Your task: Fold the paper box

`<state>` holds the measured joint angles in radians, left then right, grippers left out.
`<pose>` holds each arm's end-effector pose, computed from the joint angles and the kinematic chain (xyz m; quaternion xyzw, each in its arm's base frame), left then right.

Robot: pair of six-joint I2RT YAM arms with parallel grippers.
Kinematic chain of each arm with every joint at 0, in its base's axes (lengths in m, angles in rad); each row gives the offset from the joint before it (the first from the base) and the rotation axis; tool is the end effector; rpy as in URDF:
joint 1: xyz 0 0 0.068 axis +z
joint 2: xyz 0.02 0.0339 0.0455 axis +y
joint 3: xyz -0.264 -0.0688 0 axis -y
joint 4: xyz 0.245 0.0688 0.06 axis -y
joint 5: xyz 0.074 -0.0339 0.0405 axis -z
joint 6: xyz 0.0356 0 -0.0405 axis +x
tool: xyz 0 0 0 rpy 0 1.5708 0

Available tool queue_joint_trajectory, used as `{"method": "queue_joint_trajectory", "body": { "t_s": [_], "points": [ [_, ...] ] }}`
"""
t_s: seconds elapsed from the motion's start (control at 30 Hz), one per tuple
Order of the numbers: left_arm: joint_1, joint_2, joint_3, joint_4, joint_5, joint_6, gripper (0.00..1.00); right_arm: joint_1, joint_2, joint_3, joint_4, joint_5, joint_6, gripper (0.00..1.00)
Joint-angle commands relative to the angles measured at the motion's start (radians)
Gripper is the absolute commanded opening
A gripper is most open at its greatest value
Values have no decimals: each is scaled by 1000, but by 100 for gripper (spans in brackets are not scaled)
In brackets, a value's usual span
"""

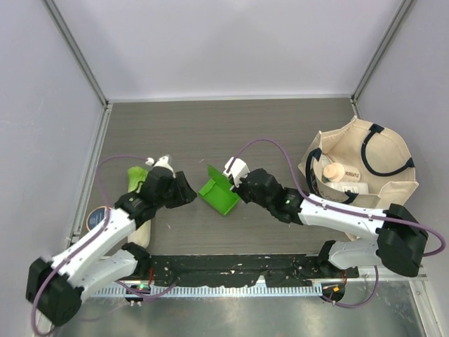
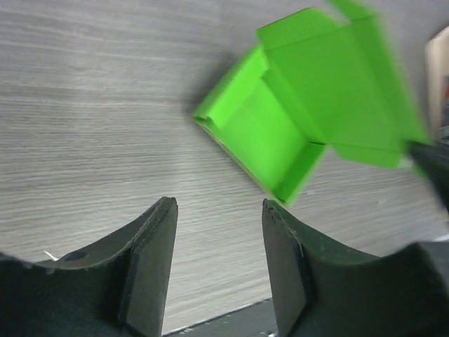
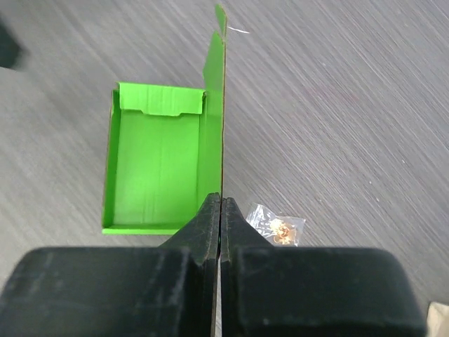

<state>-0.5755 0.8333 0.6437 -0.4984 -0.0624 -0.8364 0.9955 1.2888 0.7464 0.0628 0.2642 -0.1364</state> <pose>0.1514 -0.0956 0.2521 -0.1308 0.8943 -0.2556 0.3432 0.1620 0.2328 0.2420 -0.3967 0.7519 0.1119 0.5146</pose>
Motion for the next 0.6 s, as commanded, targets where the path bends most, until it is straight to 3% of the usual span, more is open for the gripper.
{"method": "queue_joint_trajectory", "body": {
  "t_s": [0.0,0.13,0.27,0.57],
  "points": [
    [3,170,-27,184,58,115,54,-26,-69,-1,-15,-184,-149,1],
    [3,280,-22,355,104,120,48,-66,-56,8,-34,-307,-166,1],
    [6,309,1,356,70,123,40,-72,-37,5,-47,-330,-169,1],
    [11,394,-29,400,119,166,35,-84,-40,-5,-29,-336,-163,1]
  ]
}}
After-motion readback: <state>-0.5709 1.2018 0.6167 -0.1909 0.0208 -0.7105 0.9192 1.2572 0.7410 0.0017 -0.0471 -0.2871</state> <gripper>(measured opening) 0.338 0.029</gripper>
